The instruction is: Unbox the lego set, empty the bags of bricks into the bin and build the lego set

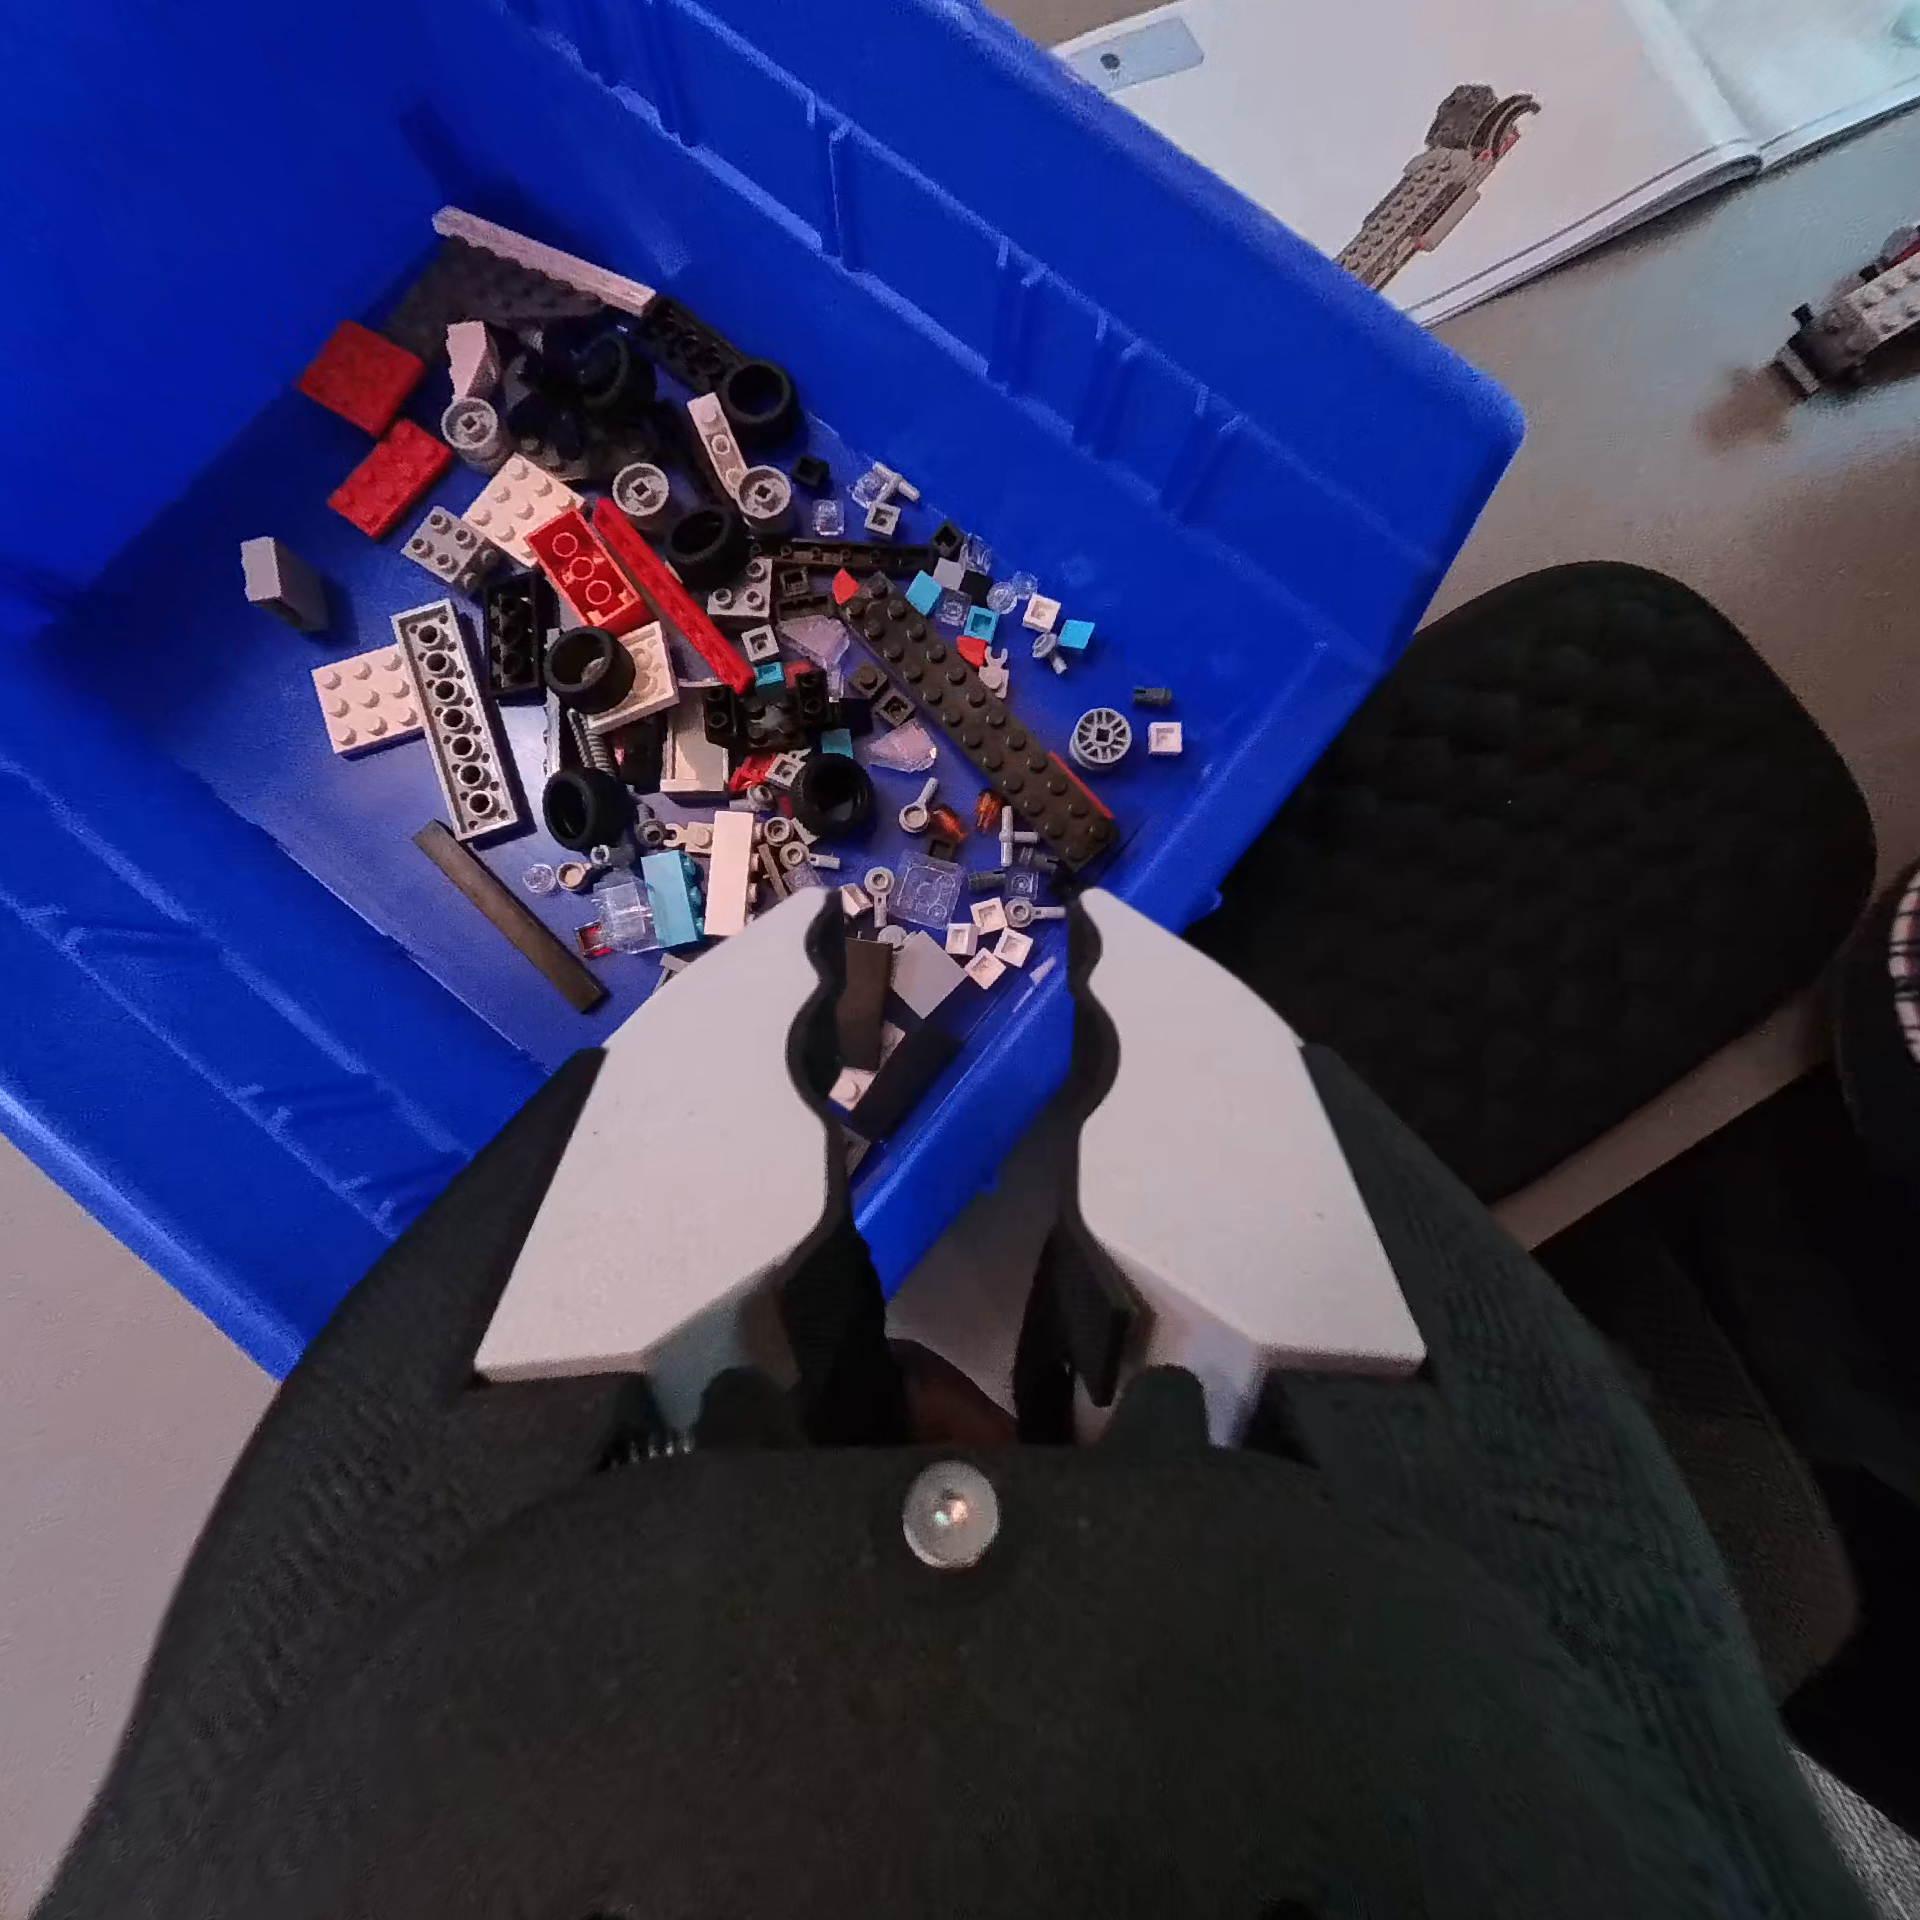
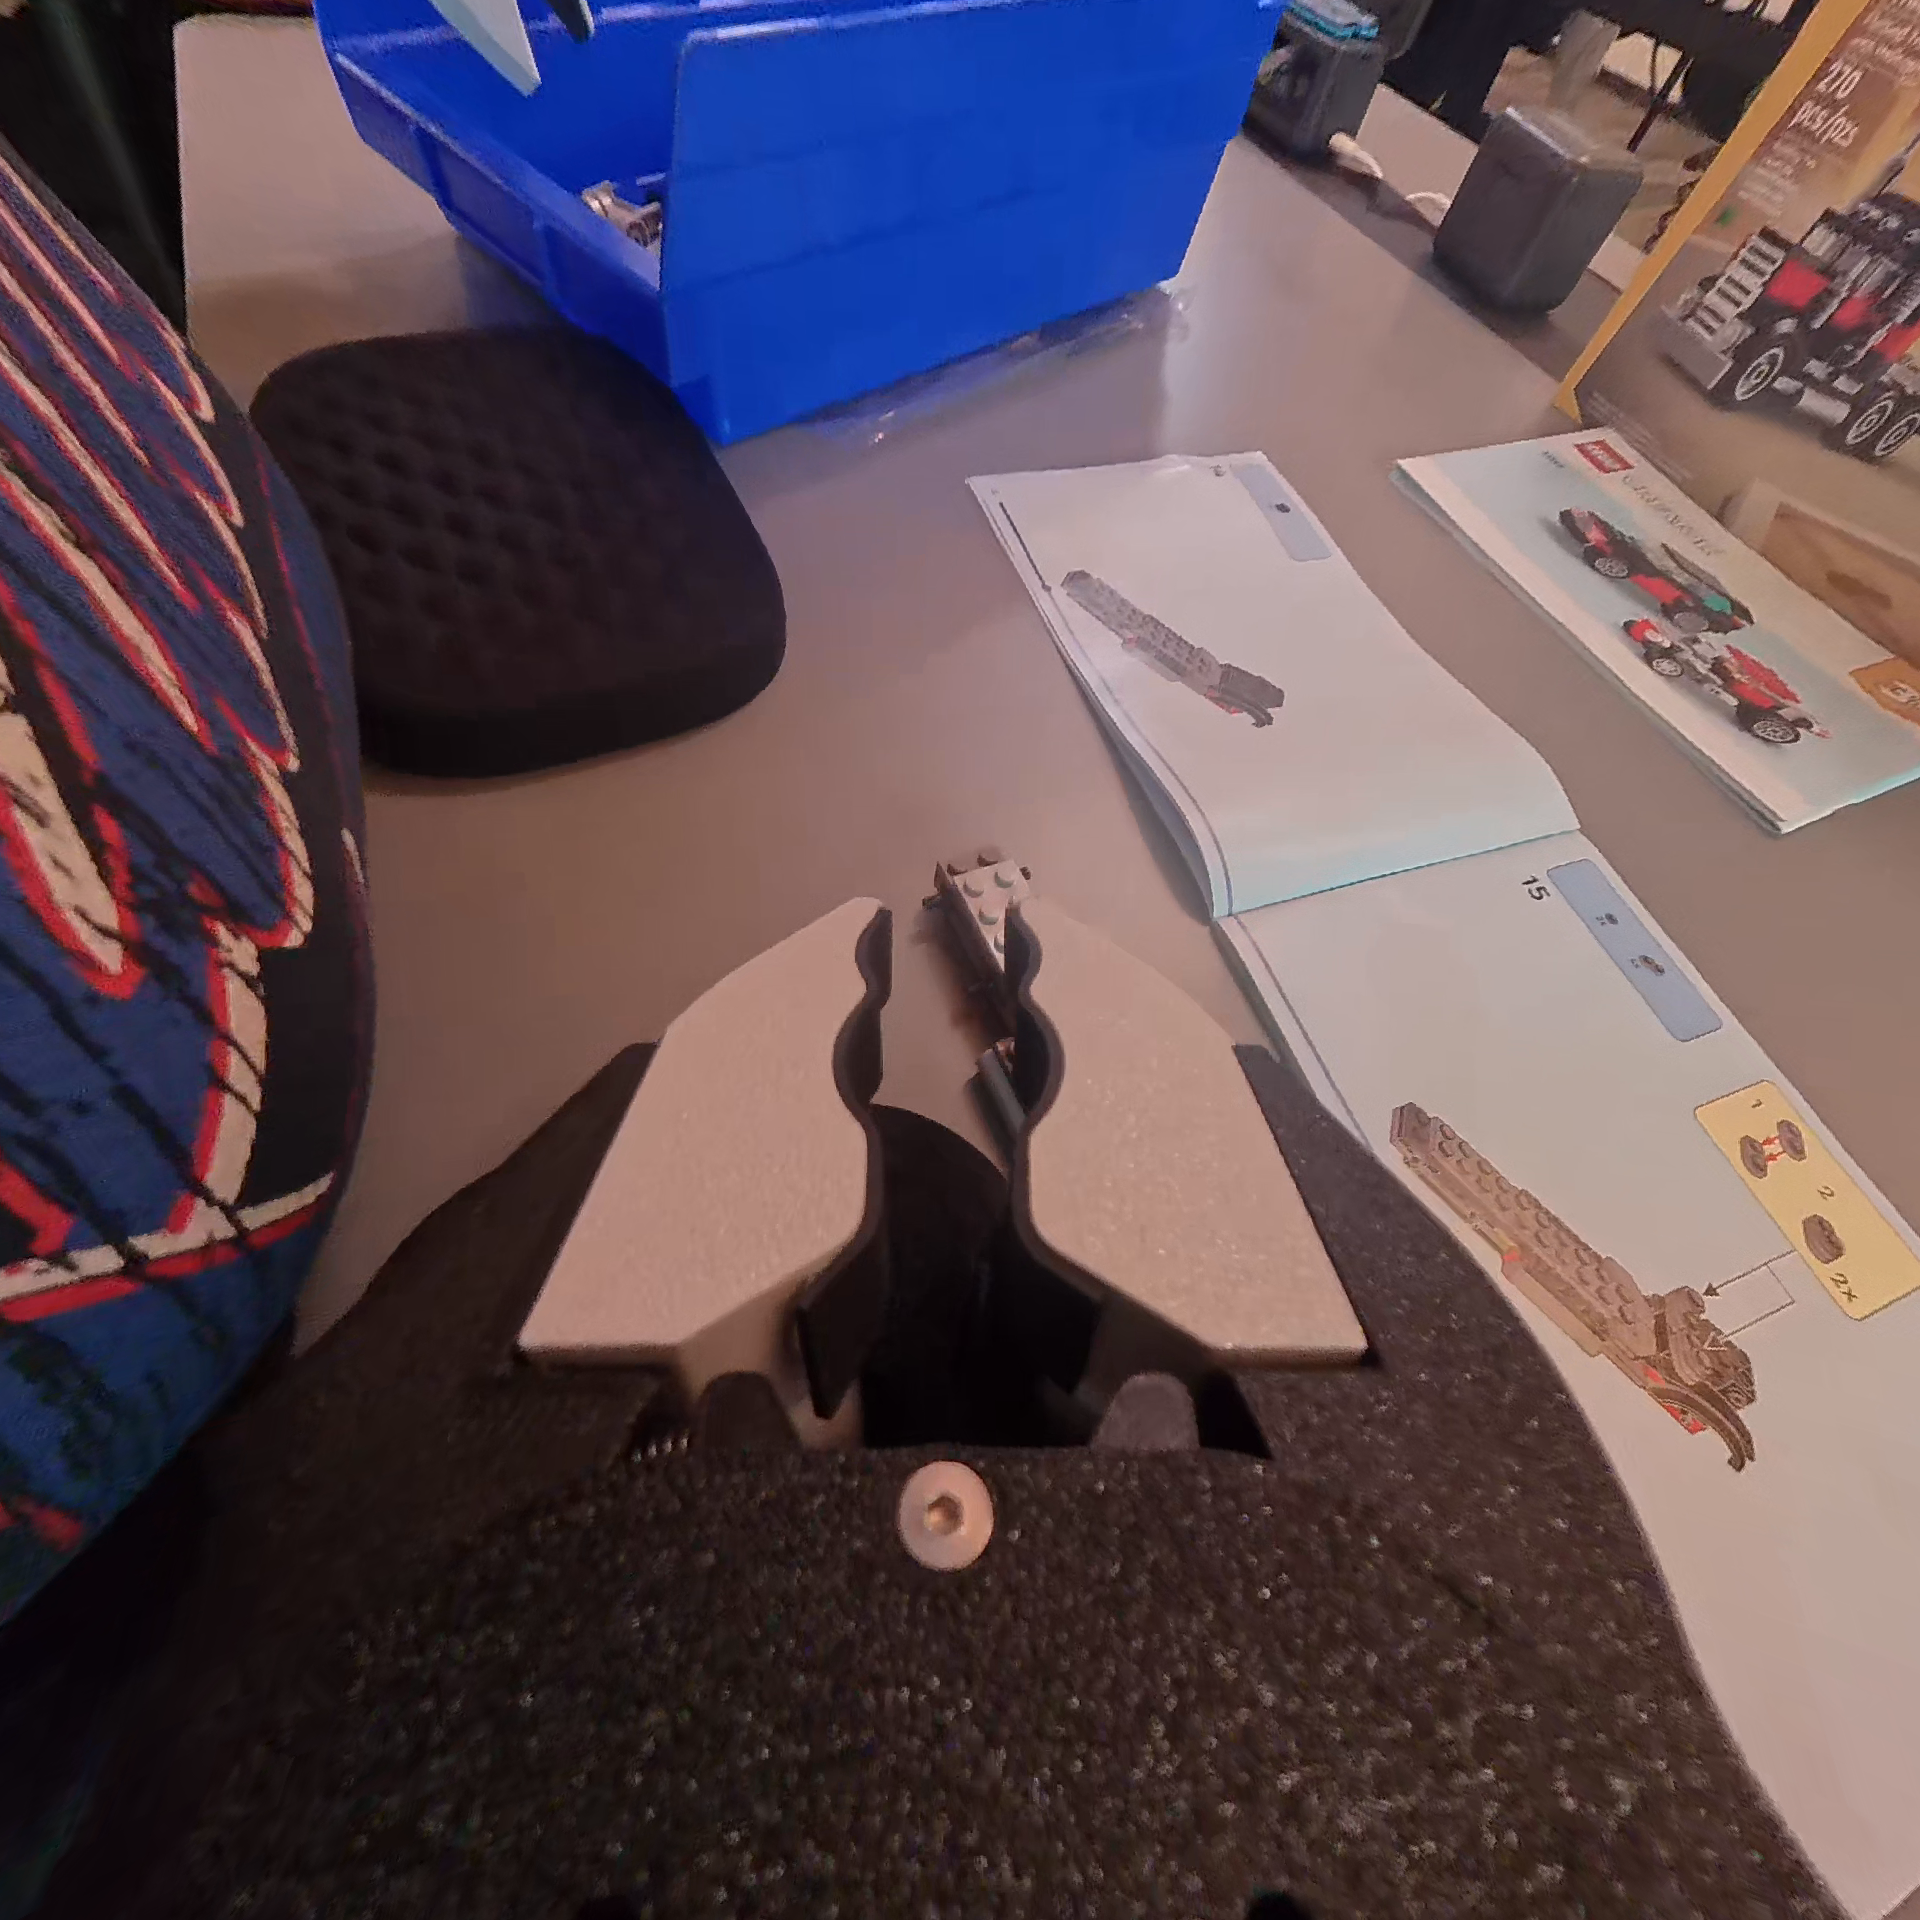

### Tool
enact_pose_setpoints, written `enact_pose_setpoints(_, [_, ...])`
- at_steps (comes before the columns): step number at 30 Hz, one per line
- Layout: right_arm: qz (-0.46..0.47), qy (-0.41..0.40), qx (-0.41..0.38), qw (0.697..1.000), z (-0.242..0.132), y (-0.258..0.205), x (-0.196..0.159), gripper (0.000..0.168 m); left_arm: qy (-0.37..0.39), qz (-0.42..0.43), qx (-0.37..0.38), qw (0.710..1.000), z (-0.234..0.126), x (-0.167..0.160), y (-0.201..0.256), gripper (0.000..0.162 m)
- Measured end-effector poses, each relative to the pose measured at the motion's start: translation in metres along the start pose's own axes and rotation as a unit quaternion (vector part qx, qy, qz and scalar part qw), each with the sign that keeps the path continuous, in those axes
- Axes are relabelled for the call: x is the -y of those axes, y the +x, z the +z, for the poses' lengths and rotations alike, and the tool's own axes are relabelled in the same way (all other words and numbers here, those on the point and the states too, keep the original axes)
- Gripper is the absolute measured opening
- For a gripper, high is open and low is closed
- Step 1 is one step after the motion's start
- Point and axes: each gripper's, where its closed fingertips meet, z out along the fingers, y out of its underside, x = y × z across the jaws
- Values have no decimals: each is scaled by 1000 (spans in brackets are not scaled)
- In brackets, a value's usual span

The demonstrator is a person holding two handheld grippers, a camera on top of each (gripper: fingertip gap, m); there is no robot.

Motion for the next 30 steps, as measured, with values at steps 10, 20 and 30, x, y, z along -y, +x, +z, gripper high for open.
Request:
enact_pose_setpoints(10, [46,-34,44,997,6,-2,-8,23,3,-16,-14,1000,3,-13,-2,47])
enact_pose_setpoints(20, [19,-51,35,998,8,-5,-11,24,-10,-34,-27,999,12,-9,3,46])
enact_pose_setpoints(30, [22,-45,34,998,7,-5,-10,24,-69,-23,42,996,21,-8,-18,3])
